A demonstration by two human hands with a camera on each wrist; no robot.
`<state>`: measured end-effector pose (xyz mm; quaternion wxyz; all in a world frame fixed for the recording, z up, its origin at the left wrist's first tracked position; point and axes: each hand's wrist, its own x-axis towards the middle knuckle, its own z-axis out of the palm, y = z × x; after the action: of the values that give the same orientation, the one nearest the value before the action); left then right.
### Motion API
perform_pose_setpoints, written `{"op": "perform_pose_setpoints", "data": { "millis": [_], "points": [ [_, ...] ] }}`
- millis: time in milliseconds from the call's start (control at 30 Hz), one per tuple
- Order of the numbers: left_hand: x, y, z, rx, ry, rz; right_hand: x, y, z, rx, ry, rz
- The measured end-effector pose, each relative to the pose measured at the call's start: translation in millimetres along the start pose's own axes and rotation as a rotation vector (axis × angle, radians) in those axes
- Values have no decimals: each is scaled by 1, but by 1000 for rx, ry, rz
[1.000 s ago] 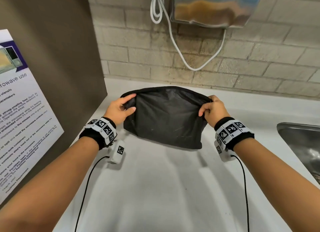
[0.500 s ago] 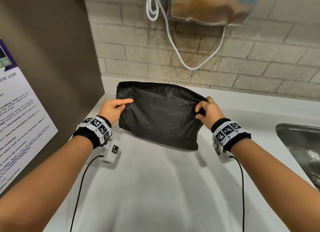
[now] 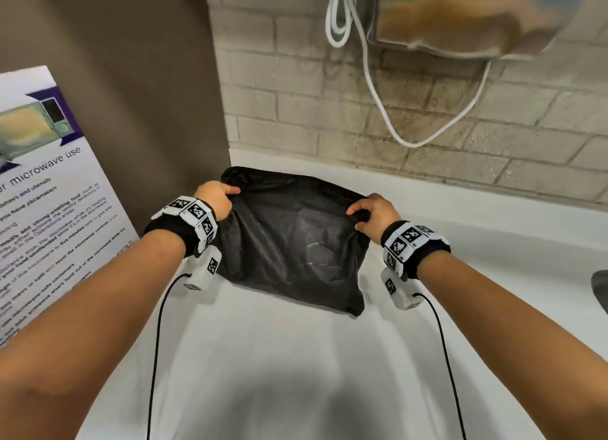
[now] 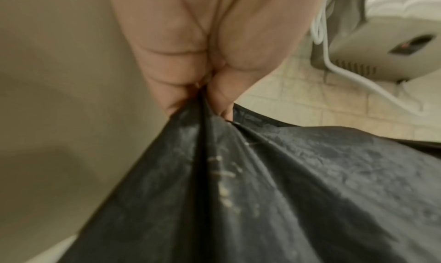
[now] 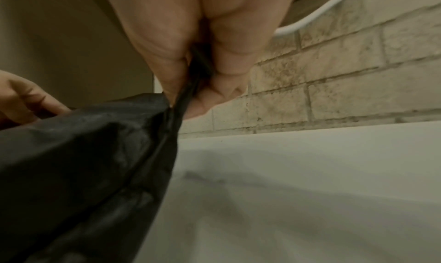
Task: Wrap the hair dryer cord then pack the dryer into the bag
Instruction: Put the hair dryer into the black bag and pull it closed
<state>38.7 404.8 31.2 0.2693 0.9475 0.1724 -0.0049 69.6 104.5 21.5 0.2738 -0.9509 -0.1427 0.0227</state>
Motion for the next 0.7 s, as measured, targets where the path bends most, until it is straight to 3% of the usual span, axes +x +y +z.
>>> {"op": "perform_pose_setpoints", "data": {
  "millis": [300,533,700],
  "points": [
    [46,-4,-3,327,-138,-74,65,-6,26,-94,-175,51],
    [70,4,2,357,-229,-153,91,11,57,-130,-302,118],
    [74,-5,15,436,-292,-129,99,23,68,-211,-375,153]
  ]
}}
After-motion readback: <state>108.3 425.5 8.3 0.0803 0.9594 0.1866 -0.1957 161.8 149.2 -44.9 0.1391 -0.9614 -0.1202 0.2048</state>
